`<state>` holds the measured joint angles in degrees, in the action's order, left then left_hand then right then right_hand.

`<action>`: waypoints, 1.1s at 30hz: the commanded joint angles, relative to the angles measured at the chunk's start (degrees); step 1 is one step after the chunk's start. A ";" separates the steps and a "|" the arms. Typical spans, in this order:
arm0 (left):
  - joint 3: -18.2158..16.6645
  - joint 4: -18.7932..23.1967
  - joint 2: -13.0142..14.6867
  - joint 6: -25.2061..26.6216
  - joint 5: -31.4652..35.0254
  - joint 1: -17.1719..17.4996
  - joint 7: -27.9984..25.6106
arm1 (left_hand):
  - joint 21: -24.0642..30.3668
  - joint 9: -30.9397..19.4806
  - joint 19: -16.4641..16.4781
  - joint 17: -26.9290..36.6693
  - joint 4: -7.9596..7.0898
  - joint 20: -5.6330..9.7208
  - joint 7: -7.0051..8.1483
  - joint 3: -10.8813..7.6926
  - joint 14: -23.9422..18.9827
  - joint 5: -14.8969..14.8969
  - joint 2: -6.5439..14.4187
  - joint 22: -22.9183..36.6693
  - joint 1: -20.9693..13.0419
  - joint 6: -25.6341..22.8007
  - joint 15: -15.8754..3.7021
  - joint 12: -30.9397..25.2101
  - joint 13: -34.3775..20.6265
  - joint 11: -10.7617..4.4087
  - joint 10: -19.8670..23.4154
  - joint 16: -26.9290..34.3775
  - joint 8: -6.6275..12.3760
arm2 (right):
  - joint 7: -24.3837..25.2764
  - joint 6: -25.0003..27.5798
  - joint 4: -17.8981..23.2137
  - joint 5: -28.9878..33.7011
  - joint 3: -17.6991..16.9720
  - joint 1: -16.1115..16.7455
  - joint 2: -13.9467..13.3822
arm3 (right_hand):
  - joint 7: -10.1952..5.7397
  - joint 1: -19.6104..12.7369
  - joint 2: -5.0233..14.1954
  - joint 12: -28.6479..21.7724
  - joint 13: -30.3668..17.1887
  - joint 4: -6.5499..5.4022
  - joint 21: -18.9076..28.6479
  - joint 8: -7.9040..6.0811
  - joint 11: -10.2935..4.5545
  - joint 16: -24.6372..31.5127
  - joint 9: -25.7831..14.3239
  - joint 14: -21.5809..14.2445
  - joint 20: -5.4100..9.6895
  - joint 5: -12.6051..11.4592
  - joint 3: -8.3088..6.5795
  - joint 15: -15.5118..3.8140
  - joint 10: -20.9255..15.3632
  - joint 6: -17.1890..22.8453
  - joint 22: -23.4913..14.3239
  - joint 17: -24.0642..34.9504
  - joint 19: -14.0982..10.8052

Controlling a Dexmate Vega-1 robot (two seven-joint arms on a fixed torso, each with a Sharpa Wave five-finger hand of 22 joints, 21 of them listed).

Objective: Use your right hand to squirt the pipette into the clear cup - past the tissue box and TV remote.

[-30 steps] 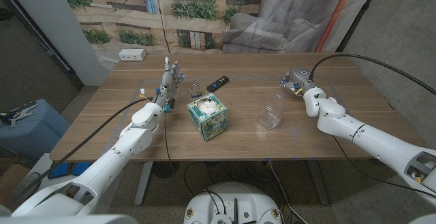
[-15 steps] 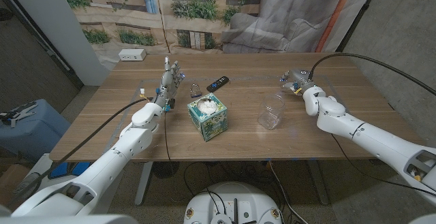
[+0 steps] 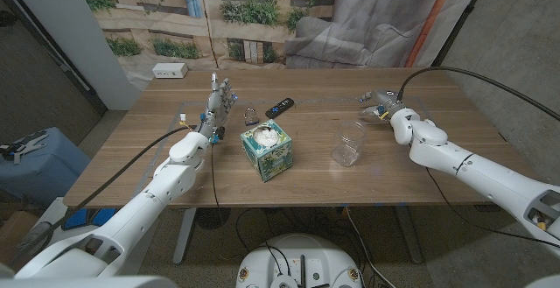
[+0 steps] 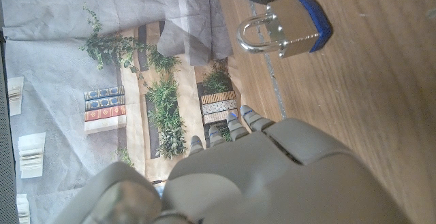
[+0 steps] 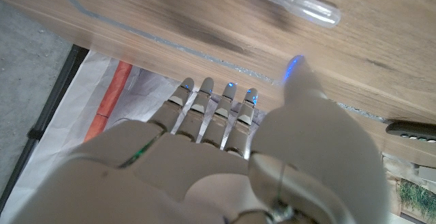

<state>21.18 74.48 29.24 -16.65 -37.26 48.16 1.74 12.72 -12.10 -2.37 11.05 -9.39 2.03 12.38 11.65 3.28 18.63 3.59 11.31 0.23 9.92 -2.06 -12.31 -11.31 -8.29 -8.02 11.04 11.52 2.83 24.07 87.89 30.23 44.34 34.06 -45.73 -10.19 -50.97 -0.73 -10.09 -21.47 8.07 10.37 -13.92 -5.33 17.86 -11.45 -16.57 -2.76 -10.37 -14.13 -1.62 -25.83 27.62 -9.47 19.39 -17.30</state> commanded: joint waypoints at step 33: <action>0.00 -0.02 0.00 0.00 0.00 -0.01 0.01 | 0.28 -0.14 -0.66 0.34 0.03 5.18 0.33 0.32 0.44 0.28 2.30 0.12 -0.10 0.08 -6.67 -0.25 -0.32 -0.15 -0.11 0.34 0.34 | 10.35 -24.71 -2.29 -34.93 -18.36 11.70 3.06 | 6.08 14.94 3.69 0.06 6.52 -4.50 -0.24 3.97 3.19 -5.41 0.83 9.67 3.31 -0.48 3.42 0.09 10.62 -13.76 -0.07 -2.19 2.21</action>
<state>21.18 74.46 29.24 -16.65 -37.26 48.16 1.75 12.72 -12.10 -2.37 11.05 -9.39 2.03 12.38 11.65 3.28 18.63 3.59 11.31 0.23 9.92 -2.06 -12.31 -11.31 -8.29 -8.02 11.04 11.52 13.35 3.11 85.45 4.44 30.06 43.23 -44.41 -4.52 -36.92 3.05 -10.12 -15.54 3.69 10.15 -10.07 -2.52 12.91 -10.64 -7.74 0.37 -10.64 -11.21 -1.42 -16.49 15.29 -9.46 17.49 -16.01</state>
